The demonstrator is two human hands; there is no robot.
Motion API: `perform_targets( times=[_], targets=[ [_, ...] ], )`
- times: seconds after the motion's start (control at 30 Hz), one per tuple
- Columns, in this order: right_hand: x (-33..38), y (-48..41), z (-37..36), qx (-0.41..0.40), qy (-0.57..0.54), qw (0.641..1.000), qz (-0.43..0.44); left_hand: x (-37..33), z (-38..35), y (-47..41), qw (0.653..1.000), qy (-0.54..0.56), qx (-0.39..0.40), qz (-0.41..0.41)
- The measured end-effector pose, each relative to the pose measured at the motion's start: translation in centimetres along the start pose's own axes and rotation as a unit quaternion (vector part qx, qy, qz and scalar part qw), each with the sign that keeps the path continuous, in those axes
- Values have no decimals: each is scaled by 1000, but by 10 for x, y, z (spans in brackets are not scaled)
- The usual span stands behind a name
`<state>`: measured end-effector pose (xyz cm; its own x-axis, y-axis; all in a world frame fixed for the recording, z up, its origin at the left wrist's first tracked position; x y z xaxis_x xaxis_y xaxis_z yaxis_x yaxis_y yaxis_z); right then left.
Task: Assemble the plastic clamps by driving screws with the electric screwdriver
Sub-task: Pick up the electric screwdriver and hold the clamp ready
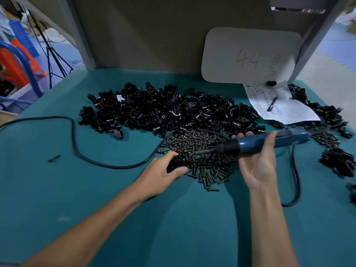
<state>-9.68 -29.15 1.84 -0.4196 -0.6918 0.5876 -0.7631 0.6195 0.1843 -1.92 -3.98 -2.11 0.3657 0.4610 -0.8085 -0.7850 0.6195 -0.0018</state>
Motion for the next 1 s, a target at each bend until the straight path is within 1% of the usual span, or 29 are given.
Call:
perform_targets(
  times=[0.07,0.1,0.13,0.17,0.2,0.23,0.3,0.33,0.37,0.43,0.47,0.5,0.53,0.57,0.6,0.63,0.67,0.73,0.77,0.8,0.9,1.0],
  targets=[
    [21,-2,8,-36,61,997,19,0,6,-4,997,69,-1,19],
    [31,-1,13,-50,122,991,24,0,8,-5,996,81,-6,28],
    [40,0,20,-65,212,975,26,-1,9,-6,995,86,-10,41],
    [47,2,28,-83,320,943,29,-2,10,-6,995,89,-12,51],
    [53,5,35,-101,428,897,35,-3,11,-6,994,93,-19,48],
    [58,9,41,-116,521,845,43,-4,13,-6,994,94,-26,43],
    [64,16,46,-127,661,737,60,-3,17,-4,993,99,-46,45],
    [66,20,46,-128,712,688,61,-1,18,-4,992,101,-61,47],
    [64,22,45,-127,748,649,56,0,19,-3,991,104,-76,45],
    [61,24,44,-135,789,596,54,-1,20,0,987,114,-106,48],
    [60,25,39,-143,799,580,72,-2,19,1,985,119,-116,51],
    [60,28,31,-142,804,568,106,-2,18,2,984,123,-120,51],
    [57,31,20,-121,806,562,145,-2,17,2,983,128,-121,52],
    [51,34,8,-76,805,563,174,-1,16,2,983,132,-120,53],
    [40,36,-5,-14,802,568,185,-1,16,2,983,129,-121,54],
    [26,39,-17,50,802,568,180,-1,16,3,983,121,-124,54],
    [10,42,-25,104,807,559,162,-2,17,4,984,112,-128,52],
    [-20,43,-33,170,827,522,122,-3,18,5,984,106,-135,45],
    [-31,42,-34,181,835,509,107,-3,17,5,984,105,-134,46],
    [-38,40,-34,179,838,506,97,-3,16,5,985,105,-130,49],
    [-47,33,-33,164,839,509,96,-5,17,5,987,87,-127,47],
    [-46,28,-33,170,836,514,86,-5,18,5,986,71,-140,54]
  ],
)
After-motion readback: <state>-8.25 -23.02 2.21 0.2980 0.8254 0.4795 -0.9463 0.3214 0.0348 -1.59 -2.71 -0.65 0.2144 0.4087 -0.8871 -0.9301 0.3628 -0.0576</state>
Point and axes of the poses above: each hand's wrist, its own y-axis away from the middle knuckle, its own z-axis out of the back of the hand, x = y × z, the point moved 4 cm from there along -y, towards the middle knuckle, and after that the axes turned 1 degree about -z, right-handed, at the moved point
